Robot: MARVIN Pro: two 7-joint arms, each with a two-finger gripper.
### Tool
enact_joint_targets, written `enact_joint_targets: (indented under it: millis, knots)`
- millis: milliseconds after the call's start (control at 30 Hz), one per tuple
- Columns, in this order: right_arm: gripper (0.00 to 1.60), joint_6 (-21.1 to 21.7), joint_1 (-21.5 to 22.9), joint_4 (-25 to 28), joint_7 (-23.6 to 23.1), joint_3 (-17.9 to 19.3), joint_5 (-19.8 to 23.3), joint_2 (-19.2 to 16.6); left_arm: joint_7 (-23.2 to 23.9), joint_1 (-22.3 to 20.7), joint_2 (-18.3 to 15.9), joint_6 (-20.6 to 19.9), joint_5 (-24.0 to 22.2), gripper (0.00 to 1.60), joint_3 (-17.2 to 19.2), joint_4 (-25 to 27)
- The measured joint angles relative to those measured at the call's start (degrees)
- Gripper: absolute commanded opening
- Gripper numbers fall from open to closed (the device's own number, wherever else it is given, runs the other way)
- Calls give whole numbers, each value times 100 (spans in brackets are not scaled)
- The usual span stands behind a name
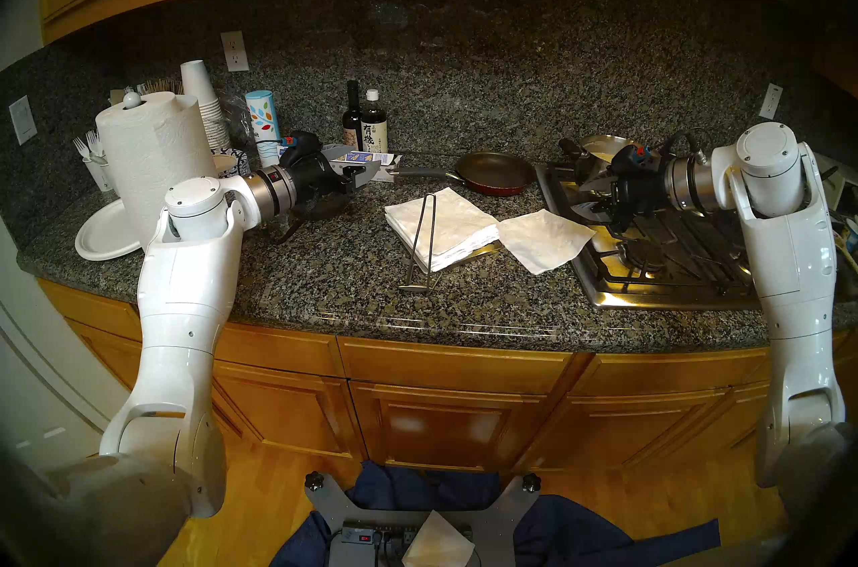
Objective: Take napkin out of napkin holder
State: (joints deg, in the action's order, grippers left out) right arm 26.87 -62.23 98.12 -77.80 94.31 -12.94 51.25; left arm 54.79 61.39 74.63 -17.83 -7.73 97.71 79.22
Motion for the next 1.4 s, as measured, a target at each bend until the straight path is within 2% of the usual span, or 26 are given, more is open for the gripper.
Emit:
enact_joint_targets:
  millis: [167,367,633,967,1200,1400]
  knots:
    - [89,-138,205,-220,-8,-302,160,262,82,-6,-47,-101,-1,160,0,-11]
    - [89,-303,449,-527,83,-651,308,657,207,15,-129,-223,-11,160,39,12]
    - [90,-451,761,-891,102,-858,620,1171,352,71,-220,-342,-21,160,108,93]
    - [93,-561,1174,-1382,-357,-1119,1007,1584,511,159,-275,-429,-38,160,169,238]
    - [98,-581,1271,-1365,-529,-1279,1094,1749,589,241,-275,-430,-46,160,187,364]
    - [99,-452,1272,-1106,-558,-1268,1169,1836,669,344,-269,-436,-66,160,247,529]
